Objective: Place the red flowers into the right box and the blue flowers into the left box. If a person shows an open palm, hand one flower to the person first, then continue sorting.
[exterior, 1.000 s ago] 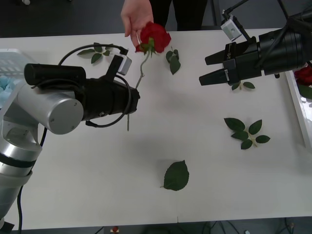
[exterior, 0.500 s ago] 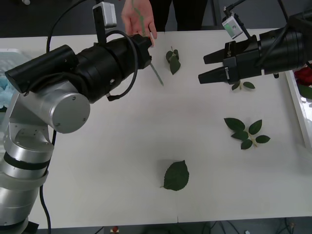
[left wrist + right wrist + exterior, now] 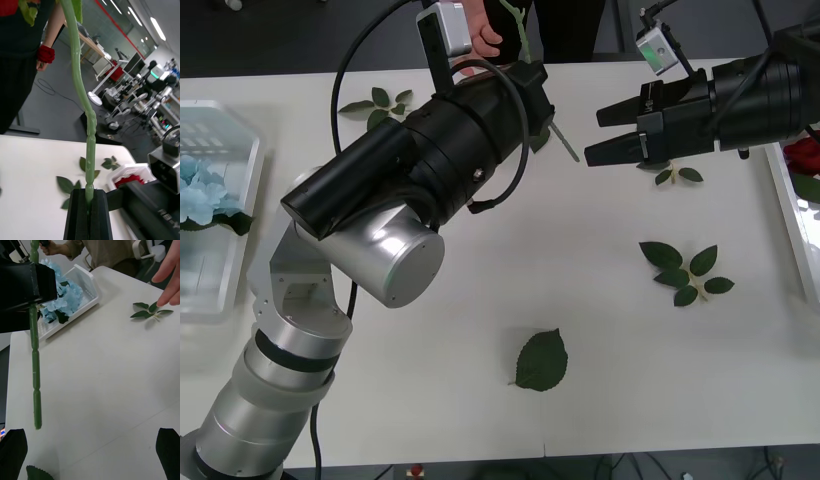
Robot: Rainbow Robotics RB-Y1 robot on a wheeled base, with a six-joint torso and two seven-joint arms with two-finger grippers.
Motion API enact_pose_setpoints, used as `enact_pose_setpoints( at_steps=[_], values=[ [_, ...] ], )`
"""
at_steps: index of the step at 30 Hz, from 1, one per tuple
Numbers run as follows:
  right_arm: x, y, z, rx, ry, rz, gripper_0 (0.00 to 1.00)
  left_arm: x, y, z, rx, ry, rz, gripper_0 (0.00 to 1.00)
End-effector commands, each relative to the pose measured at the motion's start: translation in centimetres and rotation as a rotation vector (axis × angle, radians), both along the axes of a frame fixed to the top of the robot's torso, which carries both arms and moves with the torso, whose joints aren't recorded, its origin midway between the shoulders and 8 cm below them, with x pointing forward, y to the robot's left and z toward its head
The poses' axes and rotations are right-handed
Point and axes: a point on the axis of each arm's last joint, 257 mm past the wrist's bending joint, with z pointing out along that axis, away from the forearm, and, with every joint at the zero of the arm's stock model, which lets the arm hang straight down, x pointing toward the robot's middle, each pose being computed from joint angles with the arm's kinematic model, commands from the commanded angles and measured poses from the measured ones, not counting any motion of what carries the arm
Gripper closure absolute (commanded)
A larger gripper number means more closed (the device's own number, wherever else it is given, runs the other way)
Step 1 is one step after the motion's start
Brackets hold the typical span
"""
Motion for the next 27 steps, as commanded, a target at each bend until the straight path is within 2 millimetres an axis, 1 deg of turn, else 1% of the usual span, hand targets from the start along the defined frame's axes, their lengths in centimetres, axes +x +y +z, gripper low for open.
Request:
enact_pose_setpoints(
  at_steps=[1,5,10,14,21,24,25,26,27],
  values=[
    [-1.1,2.3,0.5,0.038,0.024,0.044,0.0,-2.3,-3.0,4.6,-0.098,-0.07,-0.059,1.0],
    [-1.5,3.3,0.8,0.053,0.026,0.064,0.0,-2.3,-2.9,4.5,-0.112,-0.064,-0.048,1.0],
    [-2.5,4.7,2.1,0.116,0.055,0.098,0.0,-2.2,-2.8,4.0,-0.104,-0.06,-0.039,1.0],
    [-2.9,5.1,2.9,0.132,0.065,0.114,0.0,-2.1,-2.7,3.9,-0.104,-0.059,-0.036,1.0],
    [-3.1,6.3,2.9,0.142,0.067,0.128,0.0,-1.8,-2.2,3.9,-0.09,-0.069,-0.019,1.0],
    [-2.7,7.1,3.1,0.15,0.057,0.12,0.13,-1.8,-2.2,3.9,-0.088,-0.07,-0.018,1.0],
    [-2.6,7.3,3.1,0.152,0.056,0.116,0.2,-1.8,-2.1,3.9,-0.086,-0.072,-0.014,1.0],
    [-2.4,7.6,3.0,0.152,0.054,0.11,0.33,-1.7,-2.0,3.9,-0.085,-0.073,-0.011,1.0],
    [-2.4,7.8,3.0,0.152,0.052,0.109,0.41,-1.7,-2.0,3.9,-0.086,-0.073,-0.012,1.0]
  ],
)
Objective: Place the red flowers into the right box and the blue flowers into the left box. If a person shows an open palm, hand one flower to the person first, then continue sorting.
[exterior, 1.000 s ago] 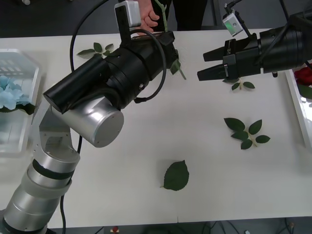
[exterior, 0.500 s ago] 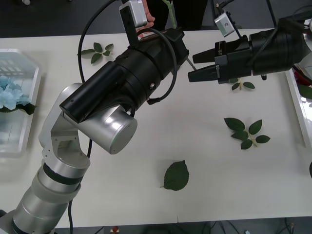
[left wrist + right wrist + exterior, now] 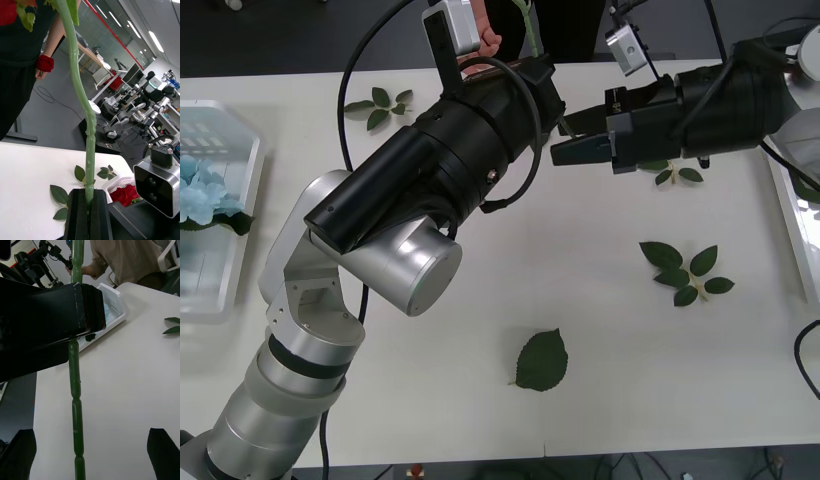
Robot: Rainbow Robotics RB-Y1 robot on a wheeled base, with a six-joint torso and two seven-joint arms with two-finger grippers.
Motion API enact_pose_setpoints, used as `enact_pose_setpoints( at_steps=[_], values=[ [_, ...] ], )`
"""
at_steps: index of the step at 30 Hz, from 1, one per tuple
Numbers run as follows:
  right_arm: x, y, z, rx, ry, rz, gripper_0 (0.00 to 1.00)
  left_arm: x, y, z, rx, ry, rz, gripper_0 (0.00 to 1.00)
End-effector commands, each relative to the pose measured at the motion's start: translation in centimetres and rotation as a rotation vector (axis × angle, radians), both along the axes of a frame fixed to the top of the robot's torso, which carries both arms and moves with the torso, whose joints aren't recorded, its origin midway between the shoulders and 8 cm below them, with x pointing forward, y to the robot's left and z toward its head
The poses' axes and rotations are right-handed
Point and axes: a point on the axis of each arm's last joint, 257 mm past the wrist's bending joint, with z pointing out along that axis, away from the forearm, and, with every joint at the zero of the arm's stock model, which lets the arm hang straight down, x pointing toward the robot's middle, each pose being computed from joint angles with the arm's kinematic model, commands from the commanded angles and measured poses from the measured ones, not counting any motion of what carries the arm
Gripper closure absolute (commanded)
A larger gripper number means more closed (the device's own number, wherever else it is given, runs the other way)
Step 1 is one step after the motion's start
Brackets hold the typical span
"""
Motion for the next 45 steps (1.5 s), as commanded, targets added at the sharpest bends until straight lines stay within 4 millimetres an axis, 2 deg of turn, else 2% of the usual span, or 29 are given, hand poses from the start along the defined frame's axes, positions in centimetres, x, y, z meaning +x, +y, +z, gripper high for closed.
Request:
enact_pose_setpoints(
  at_steps=[1,7,9,22,23,25,27,45],
  values=[
    [-0.1,3.1,2.0,0.027,-0.019,0.019,0.5,-1.5,-1.5,3.0,-0.08,-0.027,-0.049,1.0],
    [0.0,3.6,2.2,0.044,-0.003,0.01,0.95,-1.5,-1.4,3.0,-0.08,-0.026,-0.048,1.0],
    [0.0,3.6,2.2,0.044,0.001,0.009,1.0,-1.5,-1.4,3.0,-0.08,-0.026,-0.048,1.0],
    [0.3,3.4,2.3,0.046,0.006,-0.003,1.0,-1.5,-1.4,3.0,-0.08,-0.026,-0.048,1.0],
    [0.3,3.3,2.3,0.044,0.005,-0.005,1.0,-1.5,-1.4,3.0,-0.08,-0.026,-0.048,0.67],
    [0.4,3.2,2.3,0.043,0.005,-0.007,1.0,-1.5,-1.4,3.0,-0.08,-0.026,-0.048,0.22],
    [0.4,3.0,2.3,0.04,0.004,-0.01,1.0,-1.5,-1.4,3.0,-0.08,-0.026,-0.048,0.0],
    [0.9,1.9,2.3,0.023,-0.005,-0.029,1.0,-1.5,-1.4,3.0,-0.08,-0.026,-0.048,0.0]
  ],
)
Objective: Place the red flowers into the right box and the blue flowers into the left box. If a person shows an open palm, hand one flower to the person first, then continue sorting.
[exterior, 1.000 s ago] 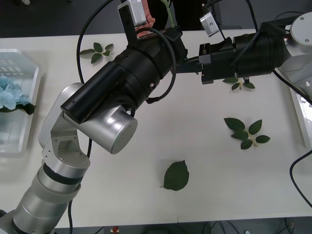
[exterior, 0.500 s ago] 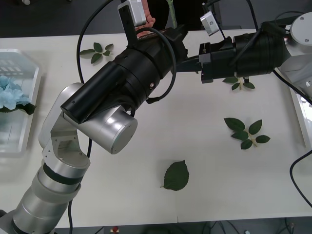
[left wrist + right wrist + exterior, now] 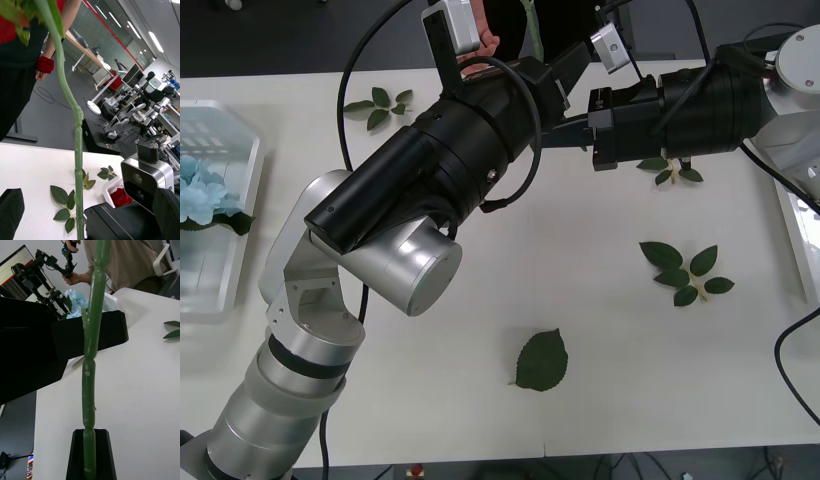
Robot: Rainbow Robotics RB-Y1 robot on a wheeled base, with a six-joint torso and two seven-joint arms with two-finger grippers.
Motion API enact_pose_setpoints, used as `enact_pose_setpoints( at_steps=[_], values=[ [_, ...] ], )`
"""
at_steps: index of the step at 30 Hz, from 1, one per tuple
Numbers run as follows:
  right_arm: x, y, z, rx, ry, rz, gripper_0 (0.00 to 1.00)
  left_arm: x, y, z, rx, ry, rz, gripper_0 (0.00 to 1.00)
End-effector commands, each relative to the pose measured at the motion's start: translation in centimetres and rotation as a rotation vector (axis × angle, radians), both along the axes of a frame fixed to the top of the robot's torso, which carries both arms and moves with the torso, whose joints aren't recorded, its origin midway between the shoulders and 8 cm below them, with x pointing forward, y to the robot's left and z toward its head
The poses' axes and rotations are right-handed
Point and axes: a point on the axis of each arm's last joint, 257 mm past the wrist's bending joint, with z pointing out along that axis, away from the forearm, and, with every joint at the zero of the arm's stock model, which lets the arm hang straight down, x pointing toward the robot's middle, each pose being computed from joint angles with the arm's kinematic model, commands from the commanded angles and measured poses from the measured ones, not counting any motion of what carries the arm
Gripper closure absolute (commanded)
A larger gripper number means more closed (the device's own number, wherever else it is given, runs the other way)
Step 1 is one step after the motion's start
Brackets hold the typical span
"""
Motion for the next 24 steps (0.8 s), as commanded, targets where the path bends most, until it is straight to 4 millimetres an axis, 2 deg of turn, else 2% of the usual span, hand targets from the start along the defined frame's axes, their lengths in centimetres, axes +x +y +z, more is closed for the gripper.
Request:
enact_pose_setpoints(
  at_steps=[1,5,11,17,18,20,22,24],
  values=[
    [0.5,0.0,2.1,-0.017,-0.036,-0.006,1.0,-1.5,-1.4,3.0,-0.08,-0.024,-0.05,0.0],
    [1.3,-1.3,1.3,-0.071,-0.066,-0.033,1.0,-1.5,-1.4,3.0,-0.08,-0.024,-0.05,0.0],
    [4.0,-2.8,0.9,-0.122,-0.146,-0.118,1.0,-1.5,-1.4,3.0,-0.08,-0.024,-0.05,0.0],
    [8.6,-5.2,1.5,-0.101,-0.208,-0.281,1.0,-1.5,-1.4,3.0,-0.08,-0.024,-0.05,0.0],
    [10.0,-5.9,2.0,-0.096,-0.244,-0.318,1.0,-1.5,-1.4,3.0,-0.08,-0.024,-0.05,0.0],
    [11.3,-6.5,2.5,-0.094,-0.287,-0.352,1.0,-1.5,-1.4,3.0,-0.08,-0.024,-0.05,0.0],
    [12.6,-6.9,3.0,-0.093,-0.325,-0.376,1.0,-1.5,-1.4,3.0,-0.08,-0.024,-0.05,0.0],
    [14.0,-6.8,4.4,-0.073,-0.371,-0.398,1.0,-1.5,-1.4,3.0,-0.08,-0.024,-0.05,0.0]
  ],
)
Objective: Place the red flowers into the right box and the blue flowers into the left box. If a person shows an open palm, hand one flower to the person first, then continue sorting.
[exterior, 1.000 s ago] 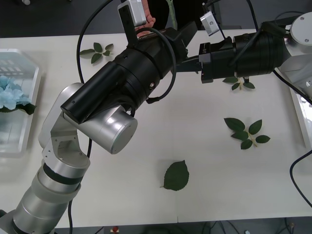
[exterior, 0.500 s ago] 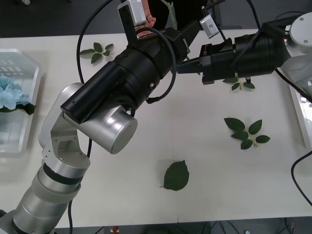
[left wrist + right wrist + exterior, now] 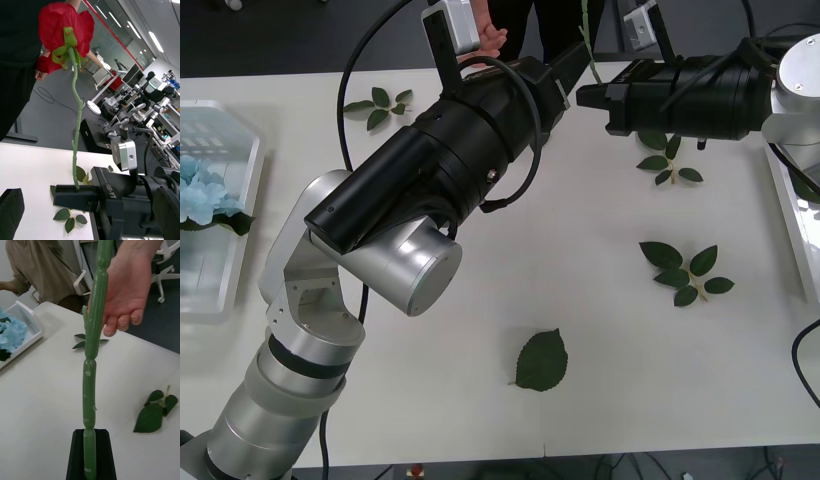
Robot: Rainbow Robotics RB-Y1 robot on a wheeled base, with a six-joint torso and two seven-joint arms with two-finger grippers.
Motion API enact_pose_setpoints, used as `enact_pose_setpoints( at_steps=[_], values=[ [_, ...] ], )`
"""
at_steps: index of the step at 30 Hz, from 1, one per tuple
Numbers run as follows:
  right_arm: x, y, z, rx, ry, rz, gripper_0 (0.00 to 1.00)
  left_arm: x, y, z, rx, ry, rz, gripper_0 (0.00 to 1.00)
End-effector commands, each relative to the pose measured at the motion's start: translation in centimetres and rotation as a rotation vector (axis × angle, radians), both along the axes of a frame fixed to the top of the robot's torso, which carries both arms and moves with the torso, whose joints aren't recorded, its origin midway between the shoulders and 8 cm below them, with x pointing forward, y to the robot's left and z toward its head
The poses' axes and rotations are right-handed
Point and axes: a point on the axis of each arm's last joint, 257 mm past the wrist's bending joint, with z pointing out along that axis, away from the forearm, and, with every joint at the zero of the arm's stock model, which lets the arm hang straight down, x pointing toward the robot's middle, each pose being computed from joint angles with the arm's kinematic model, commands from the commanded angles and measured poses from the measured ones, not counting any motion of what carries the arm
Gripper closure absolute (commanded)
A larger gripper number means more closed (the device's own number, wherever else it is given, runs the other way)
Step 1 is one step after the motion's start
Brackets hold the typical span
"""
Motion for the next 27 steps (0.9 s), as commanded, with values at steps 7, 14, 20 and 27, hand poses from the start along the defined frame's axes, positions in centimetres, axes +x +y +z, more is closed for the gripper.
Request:
enact_pose_setpoints(
  at_steps=[7,14,20,27],
  values=[
    [6.3,1.7,9.9,0.022,-0.282,-0.07,1.0,-1.5,-1.4,3.0,-0.079,-0.024,-0.049,0.0],
    [8.0,4.3,14.4,0.133,-0.318,-0.118,1.0,-1.5,-1.4,3.0,-0.079,-0.024,-0.049,0.0],
    [8.9,6.2,17.9,0.196,-0.359,-0.155,1.0,-1.5,-1.4,3.0,-0.079,-0.024,-0.049,0.0],
    [9.1,6.5,18.5,0.222,-0.347,-0.16,1.0,-1.5,-1.4,3.0,-0.079,-0.024,-0.049,0.0]
  ],
)
